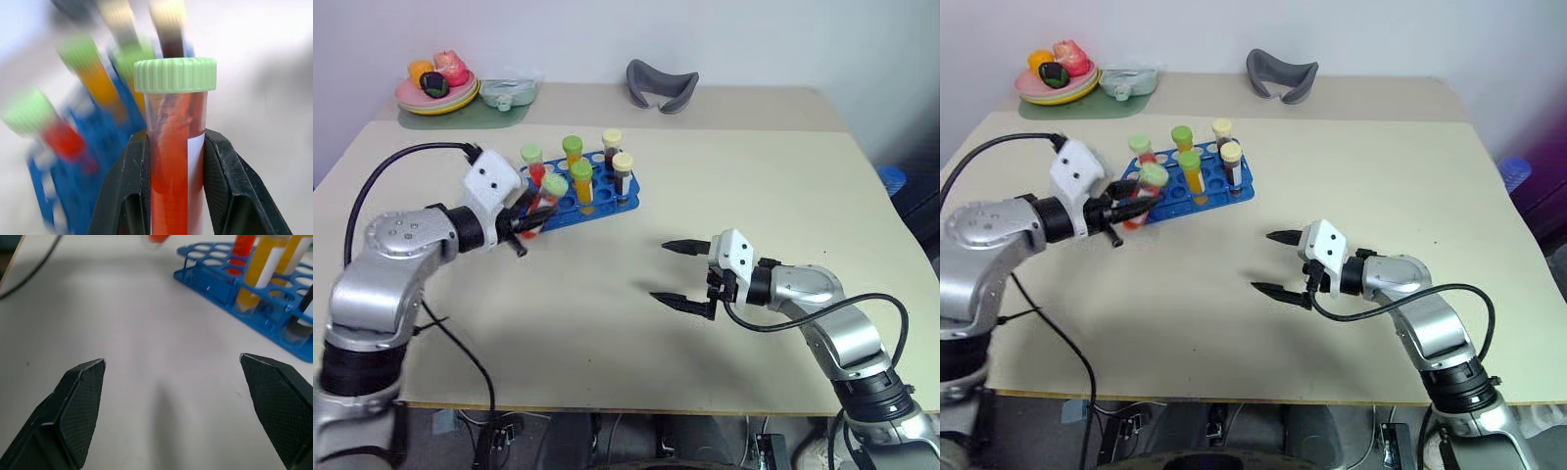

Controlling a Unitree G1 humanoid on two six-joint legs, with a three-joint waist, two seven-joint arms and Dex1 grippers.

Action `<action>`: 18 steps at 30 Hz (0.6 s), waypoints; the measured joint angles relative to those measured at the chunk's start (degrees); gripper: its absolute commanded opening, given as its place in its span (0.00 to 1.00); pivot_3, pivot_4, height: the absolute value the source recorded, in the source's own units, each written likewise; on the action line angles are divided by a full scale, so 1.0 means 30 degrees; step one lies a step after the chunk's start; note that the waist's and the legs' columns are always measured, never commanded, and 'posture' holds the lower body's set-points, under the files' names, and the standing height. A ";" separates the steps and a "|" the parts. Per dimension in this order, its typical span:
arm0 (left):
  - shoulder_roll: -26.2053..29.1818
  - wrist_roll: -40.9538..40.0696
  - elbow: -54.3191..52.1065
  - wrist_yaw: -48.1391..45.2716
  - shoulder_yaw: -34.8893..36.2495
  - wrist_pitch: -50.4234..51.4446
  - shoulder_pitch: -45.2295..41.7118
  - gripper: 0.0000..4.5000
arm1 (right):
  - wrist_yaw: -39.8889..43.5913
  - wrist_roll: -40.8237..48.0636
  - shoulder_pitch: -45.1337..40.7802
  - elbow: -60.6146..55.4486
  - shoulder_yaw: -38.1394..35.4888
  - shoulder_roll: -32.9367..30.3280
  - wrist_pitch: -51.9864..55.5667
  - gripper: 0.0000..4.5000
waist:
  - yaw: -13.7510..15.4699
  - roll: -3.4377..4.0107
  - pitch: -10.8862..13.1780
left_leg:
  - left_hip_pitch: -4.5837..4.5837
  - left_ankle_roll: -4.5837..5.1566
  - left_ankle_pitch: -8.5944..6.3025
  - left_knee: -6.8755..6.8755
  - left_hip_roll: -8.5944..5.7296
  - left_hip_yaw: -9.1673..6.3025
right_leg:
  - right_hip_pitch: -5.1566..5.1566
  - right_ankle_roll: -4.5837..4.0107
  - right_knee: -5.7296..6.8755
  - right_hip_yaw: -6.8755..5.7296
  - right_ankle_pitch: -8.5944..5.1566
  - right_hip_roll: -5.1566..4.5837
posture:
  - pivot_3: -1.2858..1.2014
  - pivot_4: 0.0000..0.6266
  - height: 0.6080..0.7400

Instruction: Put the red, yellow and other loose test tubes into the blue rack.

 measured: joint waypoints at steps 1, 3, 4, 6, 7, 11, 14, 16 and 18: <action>-0.0923 0.0043 0.0014 0.1105 0.0610 -0.0324 0.0019 0.18 | -0.0120 0.0043 -0.0004 0.0000 -0.0002 0.0059 0.0038 1.00 | -0.0007 -0.0005 0.0000 | -0.0001 0.0001 0.0000 0.0000 0.0000 -0.0002 | 0.0000 0.0001 0.0004 -0.0001 0.0000 0.0002 | 0.52 0.24 0.96; -0.3475 0.0867 0.0036 0.3991 0.1597 -0.2367 0.0324 0.18 | -0.0278 0.0055 -0.0030 0.0041 -0.0041 0.0155 0.0049 1.00 | -0.0003 0.0002 -0.0006 | 0.0004 0.0012 -0.0007 -0.0003 -0.0009 0.0009 | 0.0001 0.0004 -0.0001 0.0004 0.0002 -0.0014 | 0.52 0.24 0.96; -0.4345 0.1364 0.0079 0.5152 0.1691 -0.3292 0.0533 0.18 | -0.0296 0.0055 -0.0059 0.0076 -0.0036 0.0219 0.0046 1.00 | -0.0003 -0.0012 -0.0005 | -0.0001 0.0011 -0.0007 0.0000 -0.0007 0.0005 | 0.0001 0.0004 0.0002 0.0002 0.0003 -0.0010 | 0.52 0.24 0.96; -0.5722 0.3056 0.0405 0.7748 0.1470 -0.5521 0.1127 0.18 | -0.0297 0.0042 -0.0138 0.0262 -0.0024 0.0331 -0.0018 1.00 | 0.0008 -0.0008 -0.0009 | 0.0007 0.0011 -0.0006 -0.0002 -0.0008 0.0009 | 0.0001 0.0004 0.0004 0.0003 0.0003 -0.0014 | 0.52 0.24 0.96; -0.6108 0.3845 0.0674 0.8731 0.1361 -0.6298 0.1347 0.18 | -0.0296 0.0038 -0.0141 0.0337 -0.0016 0.0358 -0.0075 1.00 | 0.0010 -0.0011 -0.0008 | 0.0004 0.0010 -0.0006 -0.0002 -0.0004 0.0007 | 0.0001 0.0004 0.0004 0.0002 0.0003 -0.0009 | 0.52 0.24 0.96; -0.8098 0.5841 0.3497 1.1808 0.0888 -1.0445 0.1490 0.18 | -0.0261 -0.0013 -0.0395 0.0843 0.0112 0.0561 -0.0187 1.00 | 0.0052 -0.0018 -0.0016 | 0.0008 0.0014 -0.0008 0.0003 -0.0013 0.0011 | 0.0013 0.0005 0.0000 -0.0007 0.0005 -0.0021 | 0.52 0.24 0.96; -0.8677 0.6728 0.6110 1.2902 0.0094 -1.3479 0.1477 0.18 | -0.0256 -0.0028 -0.0741 0.1009 0.0209 0.0806 -0.0216 1.00 | 0.0014 -0.0018 -0.0016 | 0.0009 0.0014 -0.0008 -0.0002 -0.0010 0.0014 | 0.0007 0.0005 0.0000 -0.0024 0.0005 -0.0014 | 0.52 0.24 0.96; -0.8865 0.6923 0.7401 1.3254 -0.0051 -1.4917 0.1253 0.18 | -0.0266 -0.0034 -0.0851 0.1085 0.0206 0.0813 -0.0217 1.00 | 0.0001 -0.0018 -0.0016 | 0.0009 0.0013 -0.0007 -0.0004 -0.0005 0.0018 | 0.0003 0.0005 0.0000 -0.0029 0.0004 -0.0010 | 0.52 0.24 0.96; -0.9113 0.6973 0.8798 1.3452 -0.0228 -1.6657 0.0870 0.18 | -0.0296 -0.0046 -0.0864 0.1146 0.0193 0.0817 -0.0214 1.00 | 0.0026 -0.0018 -0.0016 | 0.0009 0.0013 -0.0008 -0.0003 -0.0007 0.0023 | 0.0004 0.0005 -0.0001 -0.0030 0.0005 -0.0015 | 0.52 0.24 0.96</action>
